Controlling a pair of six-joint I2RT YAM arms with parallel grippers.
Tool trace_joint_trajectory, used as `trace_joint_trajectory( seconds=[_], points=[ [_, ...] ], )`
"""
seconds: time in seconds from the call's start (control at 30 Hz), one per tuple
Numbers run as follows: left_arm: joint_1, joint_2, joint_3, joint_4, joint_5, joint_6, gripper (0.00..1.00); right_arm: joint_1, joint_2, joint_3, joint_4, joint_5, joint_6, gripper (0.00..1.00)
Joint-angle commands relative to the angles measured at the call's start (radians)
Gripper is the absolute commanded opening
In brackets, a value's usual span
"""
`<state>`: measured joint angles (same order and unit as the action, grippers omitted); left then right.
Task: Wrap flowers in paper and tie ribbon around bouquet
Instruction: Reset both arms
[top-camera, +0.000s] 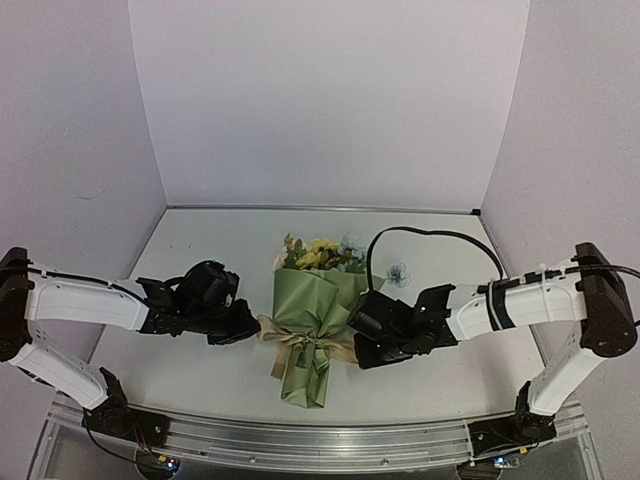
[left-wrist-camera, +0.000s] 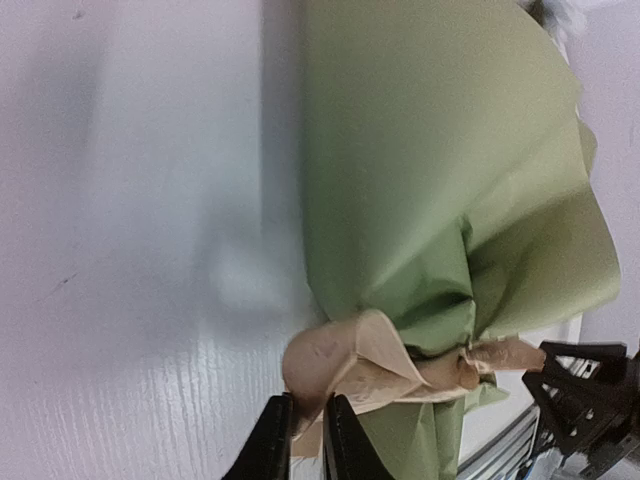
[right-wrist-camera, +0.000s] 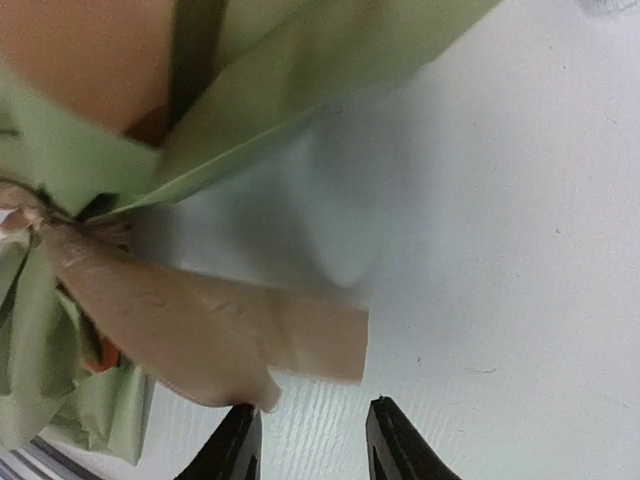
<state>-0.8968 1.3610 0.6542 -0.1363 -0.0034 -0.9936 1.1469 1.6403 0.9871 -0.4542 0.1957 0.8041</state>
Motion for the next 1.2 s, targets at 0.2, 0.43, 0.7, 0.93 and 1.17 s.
trace_joint_trajectory(
  seconds=[0.2, 0.43, 0.7, 0.93, 1.17],
  points=[
    [-0.045, -0.132, 0.062, -0.118, -0.084, 0.036, 0.50, 0.014, -0.167, 0.010, -0.012, -0.019, -0.026, 0.62],
    [-0.033, -0.261, 0.060, -0.088, -0.158, 0.077, 0.94, -0.026, -0.302, 0.006, -0.007, 0.049, 0.004, 0.98],
    [0.093, -0.176, 0.230, -0.187, -0.245, 0.154, 1.00, -0.205, -0.533, -0.050, -0.006, 0.194, 0.077, 0.98],
    [0.196, -0.162, 0.345, -0.217, -0.290, 0.210, 1.00, -0.282, -0.641, -0.068, -0.011, 0.245, 0.007, 0.98],
    [0.199, -0.145, 0.405, -0.256, -0.334, 0.221, 1.00, -0.294, -0.666, -0.078, -0.027, 0.250, -0.024, 0.98]
  ],
)
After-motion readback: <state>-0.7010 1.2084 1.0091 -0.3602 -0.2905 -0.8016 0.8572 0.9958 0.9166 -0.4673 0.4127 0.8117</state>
